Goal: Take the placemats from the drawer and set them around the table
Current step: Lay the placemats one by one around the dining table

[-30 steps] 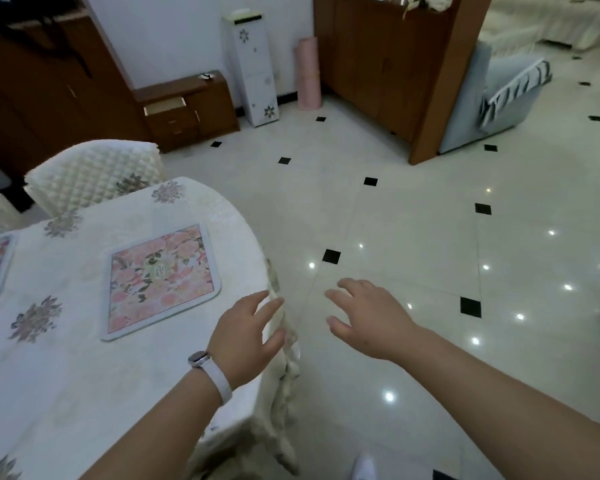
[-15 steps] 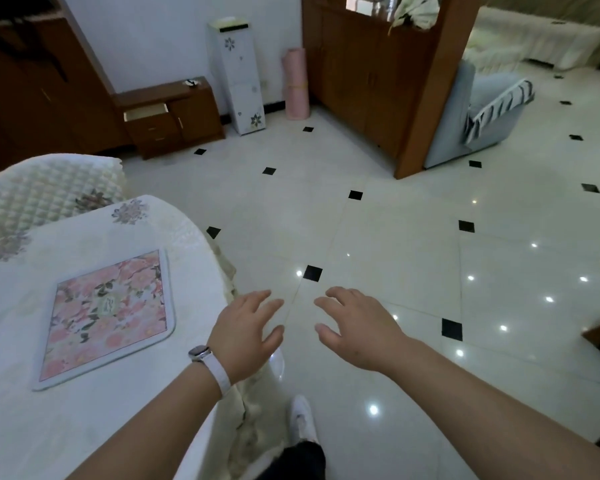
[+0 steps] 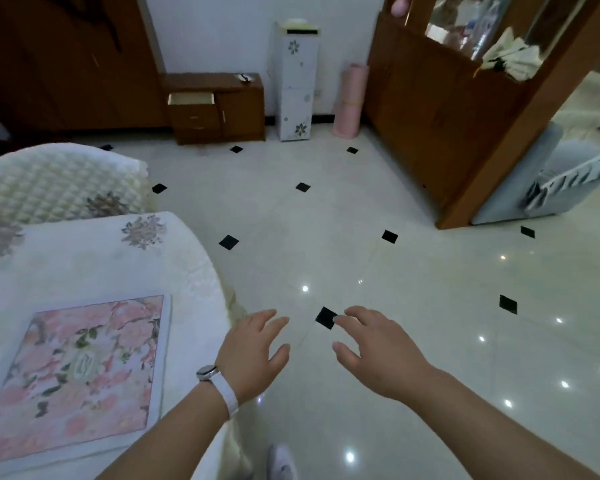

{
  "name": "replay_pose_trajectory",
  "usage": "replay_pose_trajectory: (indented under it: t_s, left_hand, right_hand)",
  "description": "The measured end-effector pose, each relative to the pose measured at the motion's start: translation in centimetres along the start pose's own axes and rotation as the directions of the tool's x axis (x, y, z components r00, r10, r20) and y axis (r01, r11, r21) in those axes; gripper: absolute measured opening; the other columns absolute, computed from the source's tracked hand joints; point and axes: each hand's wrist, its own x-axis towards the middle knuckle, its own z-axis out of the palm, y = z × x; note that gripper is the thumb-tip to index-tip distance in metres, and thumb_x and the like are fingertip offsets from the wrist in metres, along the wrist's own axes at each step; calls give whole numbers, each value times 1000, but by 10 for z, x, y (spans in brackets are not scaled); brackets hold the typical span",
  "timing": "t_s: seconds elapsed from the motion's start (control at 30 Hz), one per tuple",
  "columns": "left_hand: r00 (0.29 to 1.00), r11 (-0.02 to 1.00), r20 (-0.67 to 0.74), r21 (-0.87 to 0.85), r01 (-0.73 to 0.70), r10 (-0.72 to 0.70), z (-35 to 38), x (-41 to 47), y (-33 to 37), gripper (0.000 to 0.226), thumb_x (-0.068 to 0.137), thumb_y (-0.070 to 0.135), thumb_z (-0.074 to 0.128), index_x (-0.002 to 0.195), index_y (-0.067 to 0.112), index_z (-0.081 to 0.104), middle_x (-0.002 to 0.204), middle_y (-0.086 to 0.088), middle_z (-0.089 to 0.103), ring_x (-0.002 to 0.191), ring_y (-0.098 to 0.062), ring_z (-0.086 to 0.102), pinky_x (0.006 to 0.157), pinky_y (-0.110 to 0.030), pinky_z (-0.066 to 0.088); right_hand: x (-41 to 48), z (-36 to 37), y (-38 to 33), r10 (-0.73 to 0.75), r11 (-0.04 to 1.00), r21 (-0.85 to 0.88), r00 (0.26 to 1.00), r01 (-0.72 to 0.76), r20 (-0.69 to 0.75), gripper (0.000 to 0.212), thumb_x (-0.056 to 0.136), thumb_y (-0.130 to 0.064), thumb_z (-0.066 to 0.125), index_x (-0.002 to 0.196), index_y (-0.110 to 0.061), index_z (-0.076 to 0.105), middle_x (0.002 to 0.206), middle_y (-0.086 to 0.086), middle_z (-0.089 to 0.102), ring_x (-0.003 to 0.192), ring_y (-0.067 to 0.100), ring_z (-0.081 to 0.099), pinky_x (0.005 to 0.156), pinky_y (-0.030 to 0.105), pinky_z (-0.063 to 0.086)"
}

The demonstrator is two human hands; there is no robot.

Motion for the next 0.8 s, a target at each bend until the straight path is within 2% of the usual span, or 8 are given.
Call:
replay_pose_trajectory:
  t_s: [0.13, 0.33, 0.47, 0.5, 0.6, 0.67, 0.73, 0.8]
  left_hand:
    - [999, 999, -17, 4, 38, -38, -11, 39, -25, 52, 84, 49, 44, 125, 23, 63, 127, -4, 62, 113, -25, 60, 90, -40, 50]
    - [982, 987, -106, -23, 157, -158, -27, 53, -57, 49, 85, 47, 46, 123, 23, 64, 126, -4, 64, 112, -24, 61, 89, -40, 51]
    - [938, 951, -153, -51, 306, -310, -28, 44, -83, 47, 85, 47, 48, 124, 25, 63, 128, -3, 62, 114, -24, 59, 90, -41, 50]
    - [922, 936, -162, -51, 349, -353, -28, 41, -88, 47, 85, 47, 48, 124, 26, 62, 128, -3, 62, 114, -24, 59, 90, -42, 50]
    - [857, 877, -194, -45, 478, -477, -31, 33, -105, 47, 84, 48, 48, 122, 25, 64, 125, -3, 64, 110, -25, 62, 86, -42, 53]
    - [797, 818, -206, -31, 575, -568, -35, 29, -112, 49, 85, 48, 47, 124, 25, 62, 128, -3, 62, 114, -25, 60, 90, -43, 51]
    - [718, 742, -224, -34, 670, -659, -37, 24, -115, 51, 85, 49, 45, 126, 24, 61, 131, -4, 60, 118, -26, 57, 94, -44, 49]
    - [622, 650, -238, -55, 758, -746, -40, 21, -109, 54, 85, 52, 41, 128, 25, 60, 134, -2, 58, 121, -25, 55, 97, -42, 47]
  right_hand:
    - [52, -22, -3, -40, 999, -7, 999, 40, -29, 51, 99, -51, 40, 146, -30, 41, 151, -8, 38, 136, 13, 37, 109, 30, 32]
    - [117, -27, -17, -160, 986, -40, 987, 161, 21, 51, 98, -52, 39, 145, -31, 43, 149, -9, 40, 134, 13, 38, 107, 30, 34]
    - [169, -22, -39, -308, 949, -52, 949, 312, 72, 72, 85, -65, 18, 144, -32, 44, 148, -10, 42, 133, 13, 41, 107, 28, 35]
    - [182, -21, -45, -345, 935, -48, 934, 350, 92, 73, 85, -66, 17, 144, -32, 44, 149, -10, 40, 134, 13, 40, 107, 28, 34]
    - [227, -17, -64, -470, 879, -19, 871, 477, 141, 55, 98, -55, 35, 147, -31, 40, 151, -11, 37, 136, 11, 37, 109, 27, 32]
    - [258, -14, -76, -548, 831, -1, 820, 556, 166, 51, 99, -50, 40, 146, -29, 41, 150, -10, 38, 135, 12, 38, 108, 27, 33]
    - [283, -16, -86, -617, 777, 14, 757, 629, 214, 51, 99, -50, 39, 146, -29, 41, 150, -10, 38, 135, 13, 38, 107, 26, 33]
    - [307, -20, -95, -678, 719, 43, 686, 693, 264, 61, 94, -59, 28, 147, -31, 39, 151, -11, 36, 137, 11, 36, 109, 26, 31]
